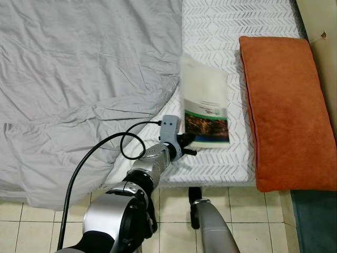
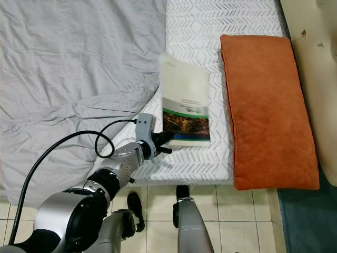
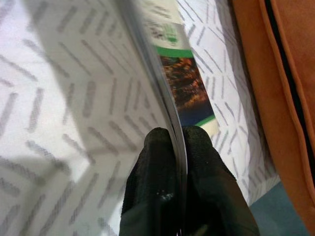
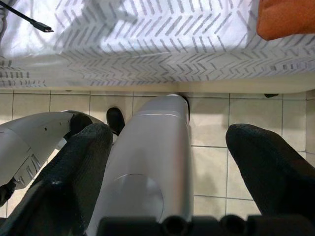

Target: Clean up the room

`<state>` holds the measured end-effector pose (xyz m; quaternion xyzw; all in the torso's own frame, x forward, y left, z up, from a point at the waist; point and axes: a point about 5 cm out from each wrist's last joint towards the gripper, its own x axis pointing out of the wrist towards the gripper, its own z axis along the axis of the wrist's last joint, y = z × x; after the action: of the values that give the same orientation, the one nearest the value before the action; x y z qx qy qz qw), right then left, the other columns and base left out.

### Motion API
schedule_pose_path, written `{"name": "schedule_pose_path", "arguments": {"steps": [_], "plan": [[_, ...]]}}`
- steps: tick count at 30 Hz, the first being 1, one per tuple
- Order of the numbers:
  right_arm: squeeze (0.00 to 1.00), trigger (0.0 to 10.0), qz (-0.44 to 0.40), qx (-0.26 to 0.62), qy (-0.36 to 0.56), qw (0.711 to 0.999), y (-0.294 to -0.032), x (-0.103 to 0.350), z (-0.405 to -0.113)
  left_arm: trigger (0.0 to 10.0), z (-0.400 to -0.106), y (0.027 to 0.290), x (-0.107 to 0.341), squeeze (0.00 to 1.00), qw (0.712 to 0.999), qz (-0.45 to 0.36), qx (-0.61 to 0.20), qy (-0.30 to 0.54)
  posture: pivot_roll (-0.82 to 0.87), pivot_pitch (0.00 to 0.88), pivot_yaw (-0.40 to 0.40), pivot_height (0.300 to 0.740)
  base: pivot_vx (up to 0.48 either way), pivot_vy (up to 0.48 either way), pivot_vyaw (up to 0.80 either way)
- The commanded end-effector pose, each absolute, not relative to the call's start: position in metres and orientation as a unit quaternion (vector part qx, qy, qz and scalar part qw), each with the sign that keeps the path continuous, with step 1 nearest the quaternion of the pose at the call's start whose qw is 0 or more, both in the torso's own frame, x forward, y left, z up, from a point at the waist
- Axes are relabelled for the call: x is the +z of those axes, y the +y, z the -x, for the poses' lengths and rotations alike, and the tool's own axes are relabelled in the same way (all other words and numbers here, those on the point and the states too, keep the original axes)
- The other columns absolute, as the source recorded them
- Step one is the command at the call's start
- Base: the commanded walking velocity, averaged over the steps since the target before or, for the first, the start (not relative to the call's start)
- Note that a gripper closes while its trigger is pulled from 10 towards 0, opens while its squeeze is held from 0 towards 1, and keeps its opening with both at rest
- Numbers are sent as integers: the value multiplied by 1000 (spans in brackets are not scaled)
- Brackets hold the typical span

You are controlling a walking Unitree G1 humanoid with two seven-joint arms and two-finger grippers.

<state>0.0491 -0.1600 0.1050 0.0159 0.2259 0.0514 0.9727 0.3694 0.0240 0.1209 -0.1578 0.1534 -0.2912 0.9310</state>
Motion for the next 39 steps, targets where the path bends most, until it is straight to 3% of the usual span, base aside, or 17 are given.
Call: {"name": "schedule_pose_path", "arguments": {"steps": [1,4,5,7,9,16,18,20,21,22,30,39], "plan": [[0,10000,-14,47,256,965,-161,99,-40,10000,-350,-8,107,0,914,177,-319,178,-514,565,18,740,0,0,0],[0,10000,-14,48,257,965,-161,99,-40,10000,-349,-12,108,0,912,166,-330,177,-516,565,18,740,0,0,0],[0,10000,-13,48,258,965,-161,99,-39,10000,-348,-14,108,255,910,146,-346,176,-516,564,21,740,0,0,0],[0,10000,-13,48,258,965,-161,99,-39,10000,-348,-14,109,255,909,138,-352,175,-515,563,21,740,0,0,0],[0,10000,-14,48,259,965,-160,98,-39,10000,-346,-16,108,471,906,109,-371,174,-514,564,22,740,0,0,0],[0,10000,-15,47,260,964,-160,98,-37,10000,-345,-19,112,475,894,93,-405,168,-513,570,26,740,0,0,0],[0,10000,-15,47,262,964,-159,98,-37,10000,-343,-22,111,659,891,93,-411,170,-517,573,24,740,0,0,0],[0,10000,-15,47,262,964,-159,98,-36,10000,-342,-23,111,659,889,94,-414,171,-517,573,24,740,0,0,0],[0,10000,-14,47,263,964,-159,98,-36,10000,-342,-24,110,953,890,96,-411,172,-521,575,24,740,0,0,0],[0,10000,-14,47,263,964,-159,98,-36,10000,-342,-24,110,988,891,99,-408,172,-521,576,23,740,0,0,0],[0,10000,-14,47,267,962,-159,98,-33,10000,-343,-21,108,1000,896,105,-394,175,-523,579,20,740,0,0,0],[0,10000,-18,46,263,964,-158,98,-37,10000,-352,4,107,1000,908,17,-392,147,-507,584,23,740,0,0,0]]}}
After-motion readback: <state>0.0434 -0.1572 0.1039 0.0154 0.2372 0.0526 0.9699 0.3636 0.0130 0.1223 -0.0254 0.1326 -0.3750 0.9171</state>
